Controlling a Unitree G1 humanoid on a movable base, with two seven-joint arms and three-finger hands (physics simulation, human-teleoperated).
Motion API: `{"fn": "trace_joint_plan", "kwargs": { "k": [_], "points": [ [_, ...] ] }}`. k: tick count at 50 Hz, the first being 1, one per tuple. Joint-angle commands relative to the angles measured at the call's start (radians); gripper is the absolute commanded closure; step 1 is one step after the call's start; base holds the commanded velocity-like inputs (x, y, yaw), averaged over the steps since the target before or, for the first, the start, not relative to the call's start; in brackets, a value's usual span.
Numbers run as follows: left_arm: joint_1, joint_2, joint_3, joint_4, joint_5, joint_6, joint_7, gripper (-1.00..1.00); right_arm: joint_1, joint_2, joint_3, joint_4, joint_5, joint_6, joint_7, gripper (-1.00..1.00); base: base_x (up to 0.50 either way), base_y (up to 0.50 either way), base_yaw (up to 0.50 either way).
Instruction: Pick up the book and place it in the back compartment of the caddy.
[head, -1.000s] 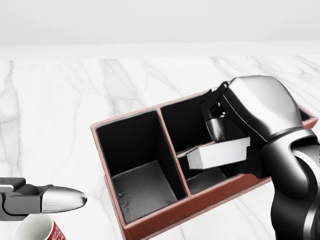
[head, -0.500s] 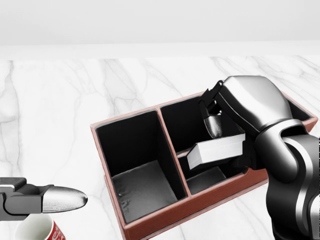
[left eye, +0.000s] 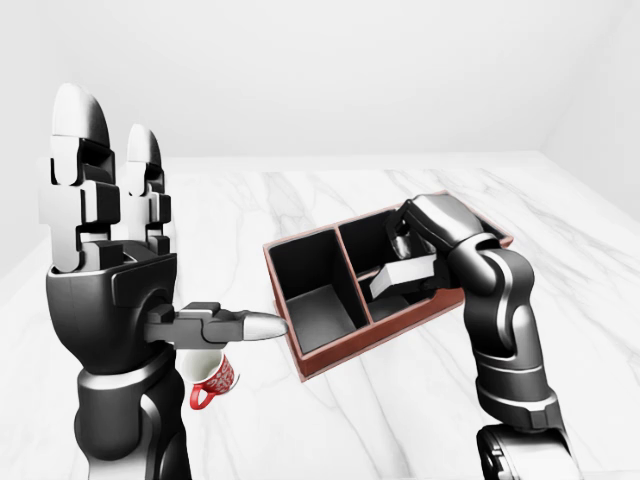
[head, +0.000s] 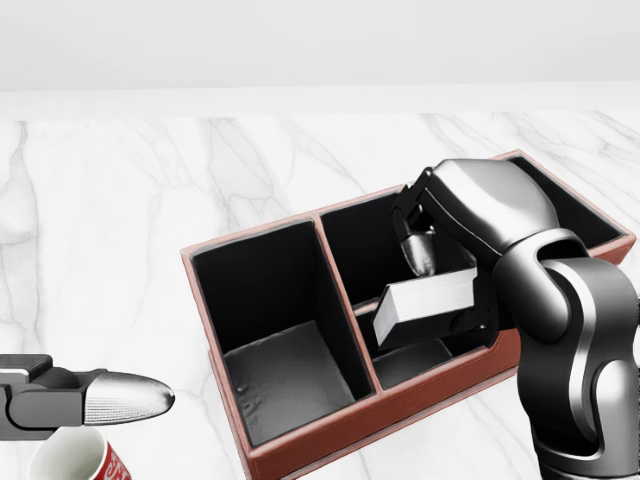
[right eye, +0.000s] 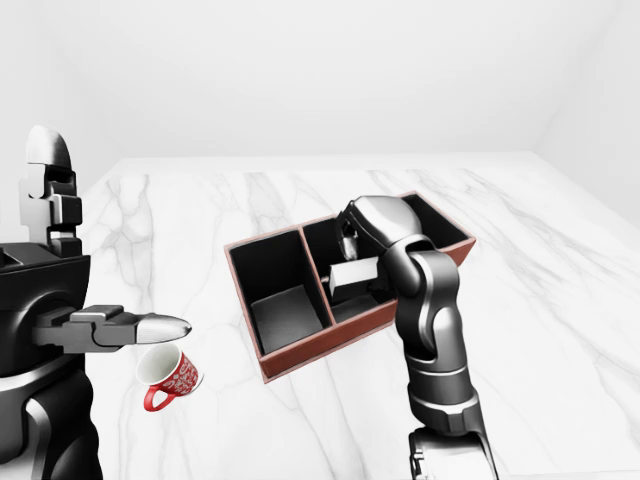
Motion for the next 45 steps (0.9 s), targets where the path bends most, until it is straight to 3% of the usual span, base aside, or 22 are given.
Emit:
{"fn": "trace_joint_plan", "kwargs": {
  "k": [1, 45],
  "points": [
    [-0.002, 0.000, 0.001, -0.007, 0.000, 0.000, 0.001, -1.00, -0.021, 0.000, -0.002, 0.050, -0.013, 0.000, 0.000, 1.00, 0.00, 0.00, 0.00],
    [0.009, -0.004, -0.009, -0.002, 0.006, 0.000, 0.002, -1.00, -0.077, 0.001, 0.012, 0.223, -0.003, 0.000, 0.000, 1.00, 0.00, 0.00, 0.00]
  ]
}}
